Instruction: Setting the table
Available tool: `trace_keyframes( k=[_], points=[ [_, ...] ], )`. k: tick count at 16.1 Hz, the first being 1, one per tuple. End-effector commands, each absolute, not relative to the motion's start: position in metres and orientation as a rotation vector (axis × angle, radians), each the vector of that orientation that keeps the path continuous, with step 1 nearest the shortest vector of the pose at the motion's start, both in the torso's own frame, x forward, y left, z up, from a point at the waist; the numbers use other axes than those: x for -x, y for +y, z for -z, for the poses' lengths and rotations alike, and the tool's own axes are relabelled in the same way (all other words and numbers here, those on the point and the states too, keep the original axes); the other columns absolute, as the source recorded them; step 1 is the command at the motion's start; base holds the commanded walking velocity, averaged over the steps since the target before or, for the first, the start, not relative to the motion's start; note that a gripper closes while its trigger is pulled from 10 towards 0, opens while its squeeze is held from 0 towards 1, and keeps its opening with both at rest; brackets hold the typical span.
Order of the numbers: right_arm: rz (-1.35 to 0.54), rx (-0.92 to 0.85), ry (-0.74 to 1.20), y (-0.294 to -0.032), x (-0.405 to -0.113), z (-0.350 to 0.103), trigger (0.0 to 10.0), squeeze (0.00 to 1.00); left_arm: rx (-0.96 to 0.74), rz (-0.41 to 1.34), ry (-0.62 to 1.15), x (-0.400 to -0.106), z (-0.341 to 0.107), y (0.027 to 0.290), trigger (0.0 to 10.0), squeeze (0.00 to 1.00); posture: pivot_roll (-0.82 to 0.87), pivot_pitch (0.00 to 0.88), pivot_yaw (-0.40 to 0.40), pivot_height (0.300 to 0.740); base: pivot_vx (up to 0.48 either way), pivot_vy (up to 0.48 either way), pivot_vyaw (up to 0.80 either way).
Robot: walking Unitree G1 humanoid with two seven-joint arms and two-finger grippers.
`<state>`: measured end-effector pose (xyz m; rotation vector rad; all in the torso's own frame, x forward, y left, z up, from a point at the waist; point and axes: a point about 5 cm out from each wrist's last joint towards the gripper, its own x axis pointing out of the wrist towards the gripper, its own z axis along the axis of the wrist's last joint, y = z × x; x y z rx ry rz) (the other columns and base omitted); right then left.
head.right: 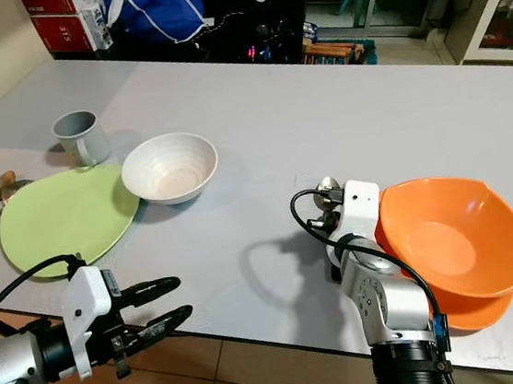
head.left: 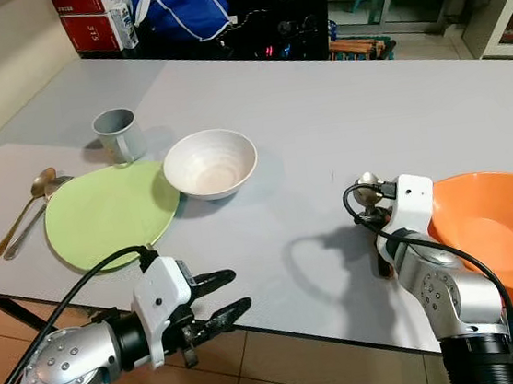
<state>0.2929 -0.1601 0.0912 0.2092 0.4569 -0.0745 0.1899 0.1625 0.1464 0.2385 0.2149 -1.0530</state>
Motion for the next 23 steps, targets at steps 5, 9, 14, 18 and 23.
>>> trace_keyframes(
  k=[5, 9, 14, 18, 23],
  points=[
    [0.084, -0.200, 0.473, -0.161, -0.292, -0.091, 10.0, 0.00, -0.241, 1.087, 0.208, -0.190, -0.147, 0.155, 10.0, 0.00, 0.07, 0.065, 0.006, 0.740, 0.000, 0.000, 0.00],
    [0.080, -0.197, 0.477, -0.160, -0.293, -0.092, 10.0, 0.95, -0.242, 1.096, 0.208, -0.189, -0.149, 0.148, 10.0, 0.00, 0.07, 0.070, 0.006, 0.740, 0.000, 0.000, 0.00],
    [0.085, -0.208, 0.475, -0.163, -0.292, -0.093, 10.0, 1.00, -0.237, 1.096, 0.203, -0.187, -0.154, 0.143, 10.0, 0.00, 0.06, 0.070, 0.001, 0.740, 0.000, 0.000, 0.00],
    [0.073, -0.203, 0.427, -0.168, -0.290, -0.108, 10.0, 1.00, -0.226, 1.089, 0.207, -0.187, -0.157, 0.142, 10.0, 0.00, 0.06, 0.063, 0.001, 0.740, 0.000, 0.000, 0.00],
    [0.010, -0.197, 0.281, -0.169, -0.287, -0.153, 10.0, 0.00, -0.221, 1.025, 0.140, -0.195, -0.164, 0.144, 10.0, 0.00, 0.06, 0.052, -0.002, 0.740, 0.000, 0.000, 0.00]
  ],
)
